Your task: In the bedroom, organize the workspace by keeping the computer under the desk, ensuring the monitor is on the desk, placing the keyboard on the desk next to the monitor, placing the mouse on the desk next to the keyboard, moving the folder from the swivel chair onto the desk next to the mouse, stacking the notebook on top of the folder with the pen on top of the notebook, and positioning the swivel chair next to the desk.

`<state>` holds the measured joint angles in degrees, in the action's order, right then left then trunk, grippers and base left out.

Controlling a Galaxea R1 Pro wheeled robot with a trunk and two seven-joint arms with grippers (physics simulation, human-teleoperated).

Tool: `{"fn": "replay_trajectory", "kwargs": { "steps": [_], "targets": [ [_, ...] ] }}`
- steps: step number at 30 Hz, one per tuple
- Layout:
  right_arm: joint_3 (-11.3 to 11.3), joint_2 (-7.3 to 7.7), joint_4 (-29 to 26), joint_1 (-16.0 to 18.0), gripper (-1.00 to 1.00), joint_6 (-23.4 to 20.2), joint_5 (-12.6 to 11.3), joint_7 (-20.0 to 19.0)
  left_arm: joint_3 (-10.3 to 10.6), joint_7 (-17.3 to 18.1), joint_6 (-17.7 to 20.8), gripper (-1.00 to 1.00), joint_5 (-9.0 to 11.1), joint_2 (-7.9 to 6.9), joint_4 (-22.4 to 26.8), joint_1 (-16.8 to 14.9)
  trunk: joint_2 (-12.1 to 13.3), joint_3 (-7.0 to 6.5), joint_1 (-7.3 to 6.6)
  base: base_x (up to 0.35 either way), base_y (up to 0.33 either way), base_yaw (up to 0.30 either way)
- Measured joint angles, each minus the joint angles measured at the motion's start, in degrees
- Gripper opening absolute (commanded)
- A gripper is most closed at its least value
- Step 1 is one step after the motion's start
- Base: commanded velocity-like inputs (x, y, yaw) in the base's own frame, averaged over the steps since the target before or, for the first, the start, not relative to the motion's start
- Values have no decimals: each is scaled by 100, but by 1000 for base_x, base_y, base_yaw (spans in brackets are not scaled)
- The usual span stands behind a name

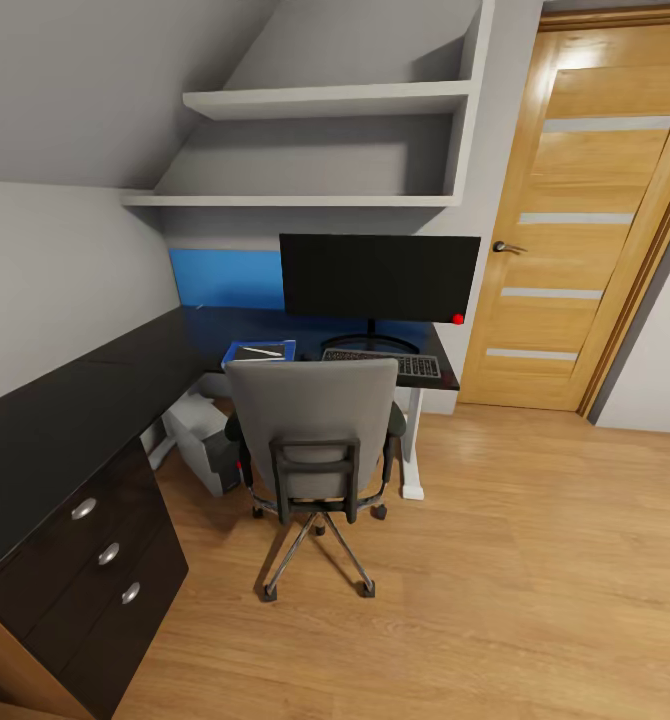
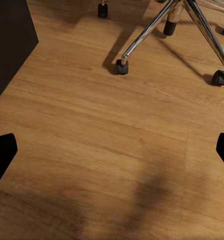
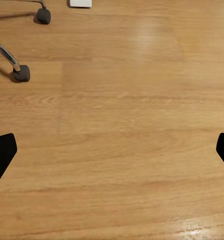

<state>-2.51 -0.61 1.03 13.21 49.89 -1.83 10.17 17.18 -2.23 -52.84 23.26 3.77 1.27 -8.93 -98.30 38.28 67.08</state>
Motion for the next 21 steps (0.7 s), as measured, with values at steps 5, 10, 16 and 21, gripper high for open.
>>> {"fn": "replay_trajectory", "kwargs": {
  "steps": [5,10,16,21],
  "targets": [
    [0,-1,0,0,100,0,0,-1,-2,-1,0,100,0,0,0,0,0,0,0,0,0,0],
    [0,0,0,0,100,1,3,-3,0,-1,0,100,0,0,0,0,0,0,0,0,0,0],
    [0,0,0,0,100,2,1,-1,-1,0,0,100,0,0,0,0,0,0,0,0,0,0],
    [0,0,0,0,100,2,0,-2,-1,1,0,100,0,0,0,0,0,0,0,0,0,0]
  ]
}}
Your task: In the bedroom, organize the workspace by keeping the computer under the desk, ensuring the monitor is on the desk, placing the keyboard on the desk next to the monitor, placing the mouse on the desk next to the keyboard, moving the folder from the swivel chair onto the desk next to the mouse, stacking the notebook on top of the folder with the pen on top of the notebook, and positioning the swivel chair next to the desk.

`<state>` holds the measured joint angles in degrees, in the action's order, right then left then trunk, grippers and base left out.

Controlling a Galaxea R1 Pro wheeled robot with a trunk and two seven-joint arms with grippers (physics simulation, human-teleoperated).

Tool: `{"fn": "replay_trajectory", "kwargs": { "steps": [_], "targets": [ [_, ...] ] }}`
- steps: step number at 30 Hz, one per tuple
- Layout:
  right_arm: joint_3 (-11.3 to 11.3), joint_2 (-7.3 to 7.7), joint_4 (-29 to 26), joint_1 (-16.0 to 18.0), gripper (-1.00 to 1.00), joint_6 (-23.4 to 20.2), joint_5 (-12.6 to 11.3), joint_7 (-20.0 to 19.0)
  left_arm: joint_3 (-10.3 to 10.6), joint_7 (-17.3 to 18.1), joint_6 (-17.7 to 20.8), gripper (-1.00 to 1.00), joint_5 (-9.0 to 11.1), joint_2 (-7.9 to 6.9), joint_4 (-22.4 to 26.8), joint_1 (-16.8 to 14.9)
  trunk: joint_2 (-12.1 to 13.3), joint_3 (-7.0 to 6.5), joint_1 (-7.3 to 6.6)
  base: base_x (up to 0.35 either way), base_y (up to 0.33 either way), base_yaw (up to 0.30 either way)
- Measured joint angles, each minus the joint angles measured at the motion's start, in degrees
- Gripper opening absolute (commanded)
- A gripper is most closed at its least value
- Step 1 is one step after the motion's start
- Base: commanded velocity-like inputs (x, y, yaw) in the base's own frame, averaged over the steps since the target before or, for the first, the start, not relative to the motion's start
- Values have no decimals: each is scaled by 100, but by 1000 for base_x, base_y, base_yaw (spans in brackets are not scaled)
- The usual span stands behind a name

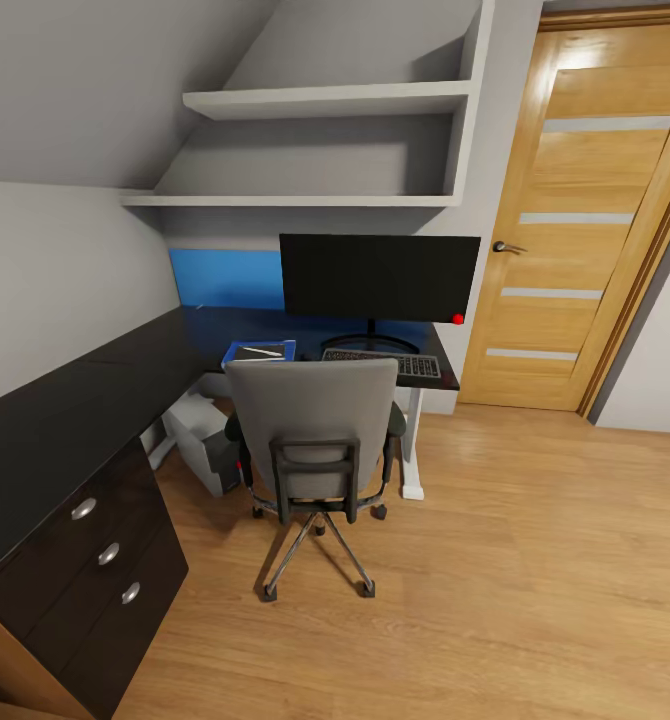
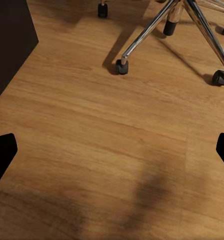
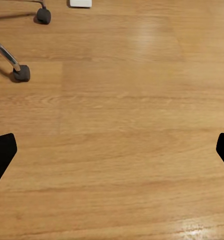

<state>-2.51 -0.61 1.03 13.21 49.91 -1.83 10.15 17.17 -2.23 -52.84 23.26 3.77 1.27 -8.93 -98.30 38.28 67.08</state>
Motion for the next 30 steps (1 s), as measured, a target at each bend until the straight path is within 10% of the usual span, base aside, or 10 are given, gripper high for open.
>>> {"fn": "replay_trajectory", "kwargs": {
  "steps": [30],
  "targets": [
    [0,0,0,0,100,-1,-1,0,-2,-1,0,100,0,0,0,0,0,0,0,0,0,0]
  ]
}}
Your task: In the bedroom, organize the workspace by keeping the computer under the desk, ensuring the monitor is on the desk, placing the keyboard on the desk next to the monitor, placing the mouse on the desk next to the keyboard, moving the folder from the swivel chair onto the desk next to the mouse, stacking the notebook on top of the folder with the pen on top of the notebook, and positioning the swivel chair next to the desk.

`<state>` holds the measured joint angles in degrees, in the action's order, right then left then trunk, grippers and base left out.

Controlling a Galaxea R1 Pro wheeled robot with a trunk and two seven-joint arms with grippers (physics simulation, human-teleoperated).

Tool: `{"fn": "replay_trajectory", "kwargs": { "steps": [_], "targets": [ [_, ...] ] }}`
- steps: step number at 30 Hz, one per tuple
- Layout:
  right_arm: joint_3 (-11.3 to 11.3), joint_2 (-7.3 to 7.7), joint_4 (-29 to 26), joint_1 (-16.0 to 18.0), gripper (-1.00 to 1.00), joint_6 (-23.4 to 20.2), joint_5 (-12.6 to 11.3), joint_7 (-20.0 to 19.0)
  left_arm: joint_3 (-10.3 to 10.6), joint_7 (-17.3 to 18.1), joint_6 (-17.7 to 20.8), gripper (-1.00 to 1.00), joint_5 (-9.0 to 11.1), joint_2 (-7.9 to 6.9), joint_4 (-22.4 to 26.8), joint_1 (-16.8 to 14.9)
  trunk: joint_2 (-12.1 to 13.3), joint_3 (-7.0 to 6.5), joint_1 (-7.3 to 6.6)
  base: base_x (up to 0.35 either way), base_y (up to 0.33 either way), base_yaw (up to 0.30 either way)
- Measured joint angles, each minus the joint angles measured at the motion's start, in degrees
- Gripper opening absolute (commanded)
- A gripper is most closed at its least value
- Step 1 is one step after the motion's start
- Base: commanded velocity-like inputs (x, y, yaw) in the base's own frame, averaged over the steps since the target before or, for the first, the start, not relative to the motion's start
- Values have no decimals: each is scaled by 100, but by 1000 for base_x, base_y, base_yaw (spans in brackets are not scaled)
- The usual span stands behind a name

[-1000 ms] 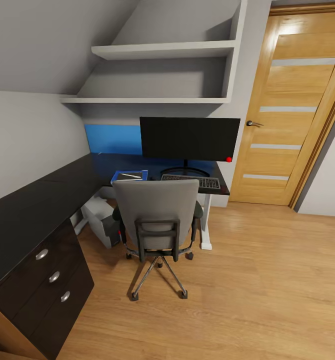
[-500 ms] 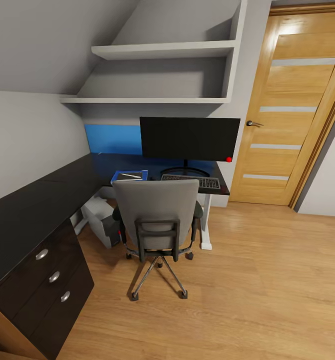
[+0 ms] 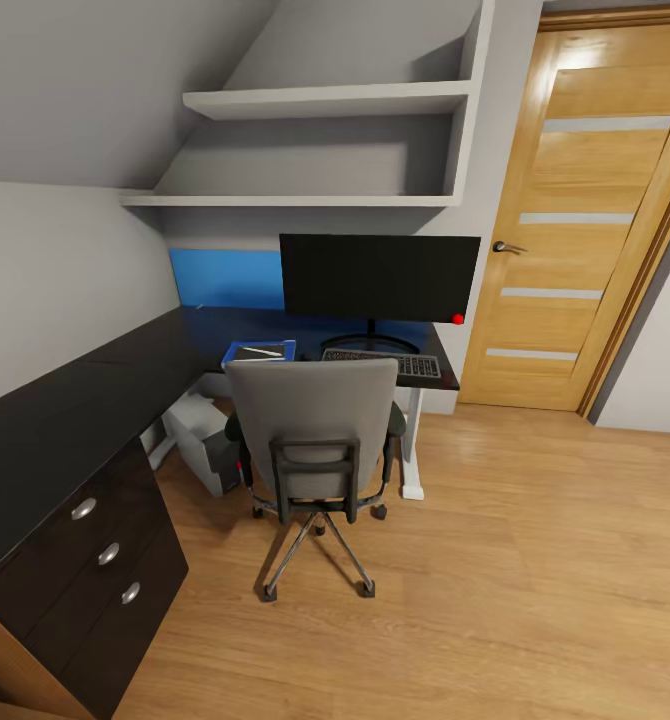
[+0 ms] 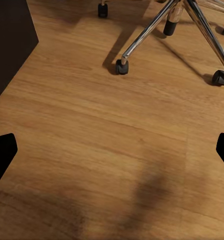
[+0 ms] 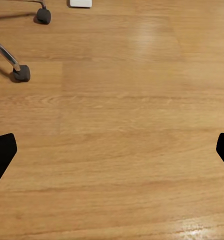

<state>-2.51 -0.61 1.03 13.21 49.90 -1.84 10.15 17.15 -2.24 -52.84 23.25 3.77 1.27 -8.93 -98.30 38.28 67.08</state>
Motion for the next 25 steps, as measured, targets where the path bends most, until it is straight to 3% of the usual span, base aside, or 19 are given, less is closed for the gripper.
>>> {"fn": "replay_trajectory", "kwargs": {
  "steps": [25],
  "targets": [
    [0,0,0,0,100,1,2,1,2,1,0,100,0,0,0,0,0,0,0,0,0,0]
  ]
}}
